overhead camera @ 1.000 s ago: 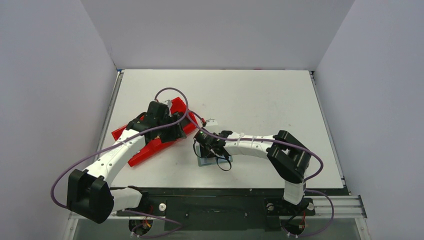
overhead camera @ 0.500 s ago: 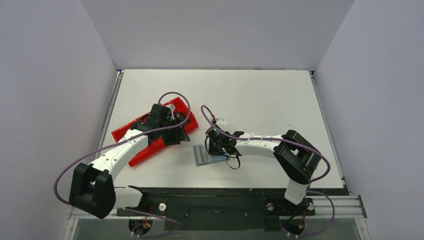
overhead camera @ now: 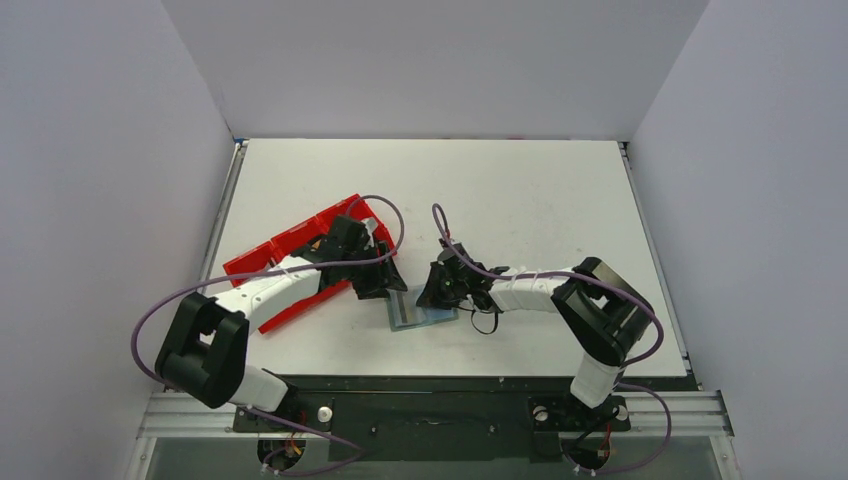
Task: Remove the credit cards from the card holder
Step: Remove the credit card from the card holder.
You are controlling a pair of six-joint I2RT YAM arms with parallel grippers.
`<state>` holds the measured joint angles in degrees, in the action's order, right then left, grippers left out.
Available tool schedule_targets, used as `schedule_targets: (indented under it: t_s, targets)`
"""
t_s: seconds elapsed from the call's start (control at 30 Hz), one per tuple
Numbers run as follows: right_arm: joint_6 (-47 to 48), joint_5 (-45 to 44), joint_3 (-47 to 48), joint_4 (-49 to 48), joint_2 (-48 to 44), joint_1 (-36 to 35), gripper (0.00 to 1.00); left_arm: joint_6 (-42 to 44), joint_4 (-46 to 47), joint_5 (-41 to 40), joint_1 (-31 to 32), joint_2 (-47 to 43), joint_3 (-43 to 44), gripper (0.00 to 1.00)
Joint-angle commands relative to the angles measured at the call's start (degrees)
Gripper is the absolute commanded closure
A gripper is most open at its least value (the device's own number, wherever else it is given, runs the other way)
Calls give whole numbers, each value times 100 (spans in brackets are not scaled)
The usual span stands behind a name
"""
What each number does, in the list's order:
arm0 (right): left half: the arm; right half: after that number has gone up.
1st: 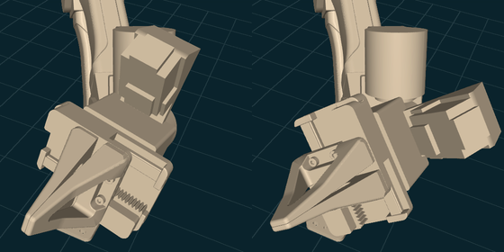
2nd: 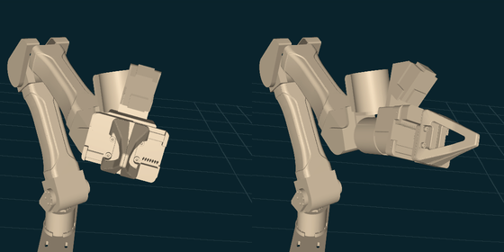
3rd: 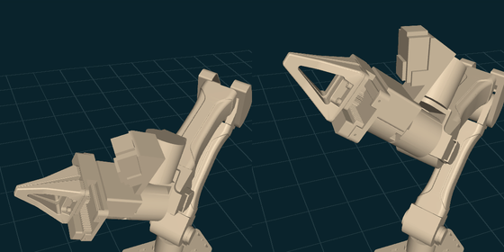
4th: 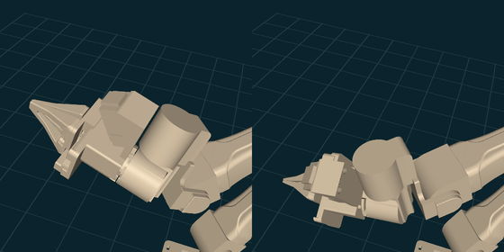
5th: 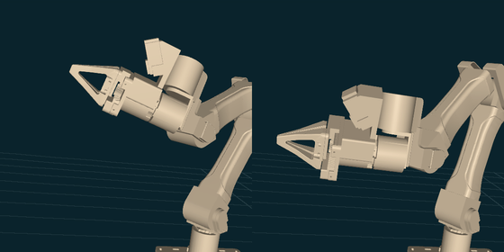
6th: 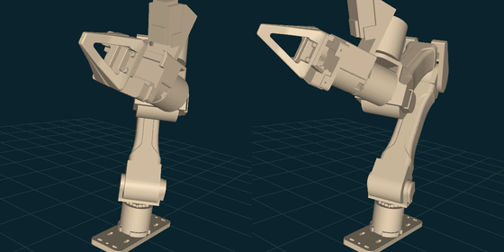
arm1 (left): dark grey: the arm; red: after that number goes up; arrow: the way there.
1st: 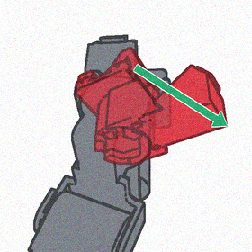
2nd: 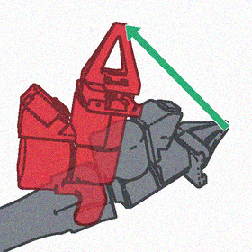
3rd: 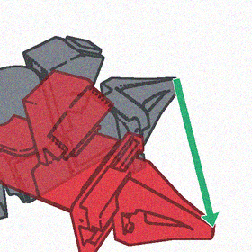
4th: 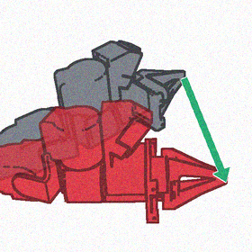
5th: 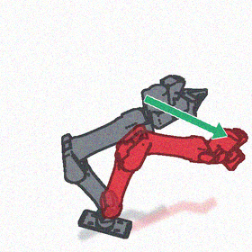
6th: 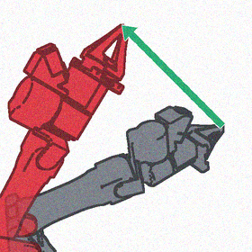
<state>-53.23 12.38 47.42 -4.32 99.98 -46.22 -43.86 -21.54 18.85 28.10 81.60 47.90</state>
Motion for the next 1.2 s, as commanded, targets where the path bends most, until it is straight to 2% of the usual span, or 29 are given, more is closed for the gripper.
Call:
schedule_targets:
  t_s: [0.0, 0.13, 0.43, 0.8, 0.87, 0.9, 0.93, 1.03, 1.17]
  targets:
    - [-14, 144, -237, -53, 277, 6, 100, -287, 845, 347, 162, 286, 26, 50]
    - [-67, 208, -296, -155, 279, 52, 100, -312, 1007, 296, 232, 560, 46, 51]
    - [-100, 220, -356, -201, 277, 99, 100, -298, 1318, 172, 361, 1072, -40, 60]
    - [-130, 233, -253, -154, 85, 132, 100, -223, 1139, -293, 448, 1266, -33, 79]
    - [-116, 238, -194, -105, 38, 138, 100, -213, 1127, -327, 455, 1285, -28, 86]
    - [-77, 218, -165, -50, 21, 135, 100, -214, 1111, -344, 459, 1291, -22, 95]
    - [-49, 206, -104, -7, -10, 137, 100, -212, 1096, -363, 459, 1291, -20, 99]
    - [74, 101, 66, 235, -85, 132, 99, -214, 1065, -418, 460, 1269, -1, 100]
    - [157, -47, 211, 567, -261, 127, 90, -214, 997, -437, 459, 1210, 49, 100]
